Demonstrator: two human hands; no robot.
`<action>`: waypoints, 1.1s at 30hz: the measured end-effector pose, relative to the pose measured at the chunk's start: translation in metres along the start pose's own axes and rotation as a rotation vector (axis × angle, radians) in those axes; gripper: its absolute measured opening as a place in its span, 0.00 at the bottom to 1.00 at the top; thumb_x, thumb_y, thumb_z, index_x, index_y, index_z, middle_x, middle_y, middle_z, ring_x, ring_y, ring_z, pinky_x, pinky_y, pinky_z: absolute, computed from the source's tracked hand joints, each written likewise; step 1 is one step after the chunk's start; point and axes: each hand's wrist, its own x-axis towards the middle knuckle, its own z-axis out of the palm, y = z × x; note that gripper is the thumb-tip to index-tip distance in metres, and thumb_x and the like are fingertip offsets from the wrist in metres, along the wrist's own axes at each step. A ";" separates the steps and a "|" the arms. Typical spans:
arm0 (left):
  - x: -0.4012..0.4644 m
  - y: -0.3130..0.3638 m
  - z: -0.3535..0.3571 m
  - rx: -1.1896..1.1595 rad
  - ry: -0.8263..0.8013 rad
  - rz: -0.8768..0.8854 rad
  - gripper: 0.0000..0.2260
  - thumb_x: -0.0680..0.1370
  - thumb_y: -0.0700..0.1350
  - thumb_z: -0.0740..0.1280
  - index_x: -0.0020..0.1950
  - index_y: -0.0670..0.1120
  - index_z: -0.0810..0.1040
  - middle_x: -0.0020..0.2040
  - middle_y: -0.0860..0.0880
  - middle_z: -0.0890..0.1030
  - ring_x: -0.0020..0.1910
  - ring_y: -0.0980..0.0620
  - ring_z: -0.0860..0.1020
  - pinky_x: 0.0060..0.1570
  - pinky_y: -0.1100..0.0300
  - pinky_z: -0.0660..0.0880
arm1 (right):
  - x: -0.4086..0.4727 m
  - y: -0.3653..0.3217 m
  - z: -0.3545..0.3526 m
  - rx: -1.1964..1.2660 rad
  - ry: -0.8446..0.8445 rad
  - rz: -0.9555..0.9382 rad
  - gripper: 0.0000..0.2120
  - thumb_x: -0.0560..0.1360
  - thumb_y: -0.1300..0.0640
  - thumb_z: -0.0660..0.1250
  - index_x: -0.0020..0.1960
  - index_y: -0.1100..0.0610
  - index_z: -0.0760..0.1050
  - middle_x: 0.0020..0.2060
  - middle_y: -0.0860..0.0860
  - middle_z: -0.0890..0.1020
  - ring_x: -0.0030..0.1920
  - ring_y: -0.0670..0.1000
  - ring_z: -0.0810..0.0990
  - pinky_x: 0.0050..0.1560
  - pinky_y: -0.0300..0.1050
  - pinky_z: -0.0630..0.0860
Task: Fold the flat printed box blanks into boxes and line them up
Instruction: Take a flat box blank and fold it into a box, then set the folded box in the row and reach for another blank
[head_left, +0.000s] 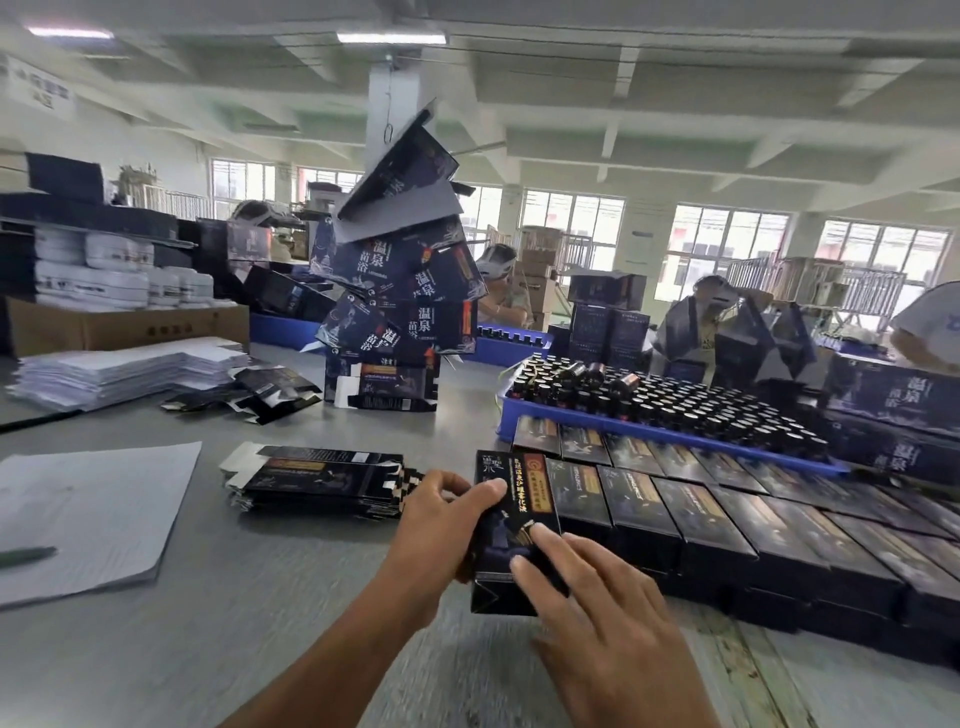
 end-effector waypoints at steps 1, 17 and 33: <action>0.002 0.000 -0.001 -0.017 0.006 -0.022 0.14 0.75 0.53 0.74 0.50 0.46 0.75 0.42 0.46 0.85 0.34 0.51 0.85 0.34 0.54 0.81 | 0.005 -0.003 0.005 -0.007 0.019 0.002 0.24 0.73 0.52 0.69 0.68 0.50 0.71 0.66 0.53 0.80 0.62 0.57 0.81 0.55 0.55 0.80; 0.043 -0.041 -0.028 0.477 0.078 0.082 0.13 0.84 0.50 0.59 0.65 0.49 0.77 0.55 0.53 0.81 0.52 0.56 0.77 0.52 0.57 0.73 | 0.062 0.010 0.067 -0.147 -0.529 0.374 0.37 0.82 0.41 0.59 0.82 0.51 0.45 0.82 0.50 0.51 0.81 0.58 0.40 0.79 0.58 0.40; 0.055 -0.039 -0.074 1.164 0.626 0.358 0.20 0.76 0.41 0.67 0.68 0.48 0.76 0.63 0.43 0.74 0.62 0.41 0.71 0.55 0.47 0.71 | -0.042 0.047 0.030 0.544 -0.891 0.259 0.21 0.87 0.52 0.52 0.79 0.52 0.57 0.76 0.40 0.56 0.61 0.24 0.61 0.71 0.28 0.54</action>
